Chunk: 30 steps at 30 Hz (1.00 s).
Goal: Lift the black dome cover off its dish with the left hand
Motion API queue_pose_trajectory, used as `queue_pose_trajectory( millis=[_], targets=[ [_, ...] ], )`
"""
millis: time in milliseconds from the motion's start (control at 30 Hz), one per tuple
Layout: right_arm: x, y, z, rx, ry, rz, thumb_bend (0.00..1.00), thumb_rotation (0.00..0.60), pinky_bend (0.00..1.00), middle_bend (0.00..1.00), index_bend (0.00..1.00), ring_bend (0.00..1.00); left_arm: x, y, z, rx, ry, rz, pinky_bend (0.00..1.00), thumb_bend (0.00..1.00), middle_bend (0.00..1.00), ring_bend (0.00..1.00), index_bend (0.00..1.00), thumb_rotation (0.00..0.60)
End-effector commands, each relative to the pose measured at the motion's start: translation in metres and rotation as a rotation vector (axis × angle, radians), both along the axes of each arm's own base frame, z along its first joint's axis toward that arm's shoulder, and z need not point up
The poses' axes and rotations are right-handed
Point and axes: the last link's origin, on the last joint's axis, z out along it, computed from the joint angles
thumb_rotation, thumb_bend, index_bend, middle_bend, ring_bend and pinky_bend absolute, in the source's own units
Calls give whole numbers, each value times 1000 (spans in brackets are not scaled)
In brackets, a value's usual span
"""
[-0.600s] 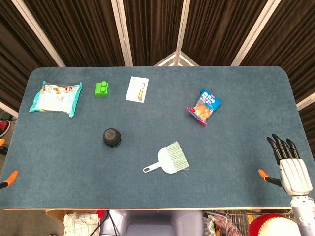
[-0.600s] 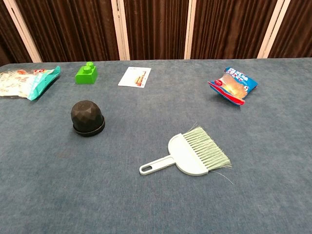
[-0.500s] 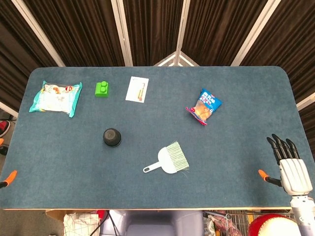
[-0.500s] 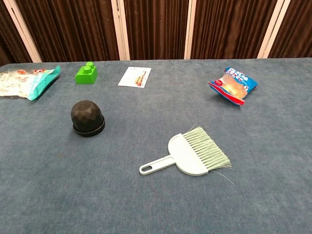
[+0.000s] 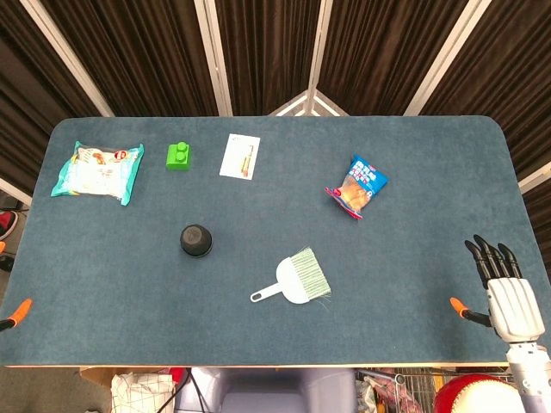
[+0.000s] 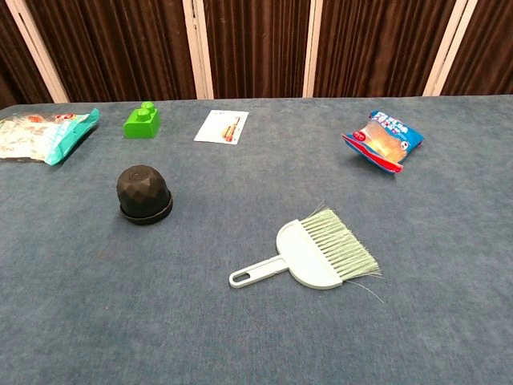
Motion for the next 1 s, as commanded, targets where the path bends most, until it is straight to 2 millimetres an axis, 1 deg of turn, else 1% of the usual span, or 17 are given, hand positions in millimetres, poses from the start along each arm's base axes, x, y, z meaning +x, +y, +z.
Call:
queue_pose_trajectory(
  millis=[33,200,333,500,700,833,1000],
  targets=[
    [-1,2,1,5,-4,-11,209,600,11,9,0,106,0,2,-3,-6,-5,2,0,364,0,0,65,600],
    [-1,5,1,8,-10,-10,209,600,11,9,0,106,4,8,-10,-32,-40,-14,0,317,0,0,56,600],
    [-2,4,3,-8,-20,-21,209,600,11,9,0,106,8,17,-18,-67,-64,-25,0,316,0,0,52,600],
    [1,2,9,-63,-35,-15,209,600,11,9,0,106,14,36,-27,-86,-114,-38,0,312,0,0,49,600],
    [2,3,7,-65,-37,-12,209,600,11,9,0,106,27,60,-36,-91,-183,-72,0,285,1,0,39,600],
    [3,4,6,-53,-44,-4,209,600,11,9,0,106,35,79,-50,-121,-310,-67,0,238,0,0,32,600],
    [2,3,5,-27,-46,-1,209,600,11,9,0,106,38,101,-71,-199,-318,-50,0,190,0,0,28,600]
  ],
)
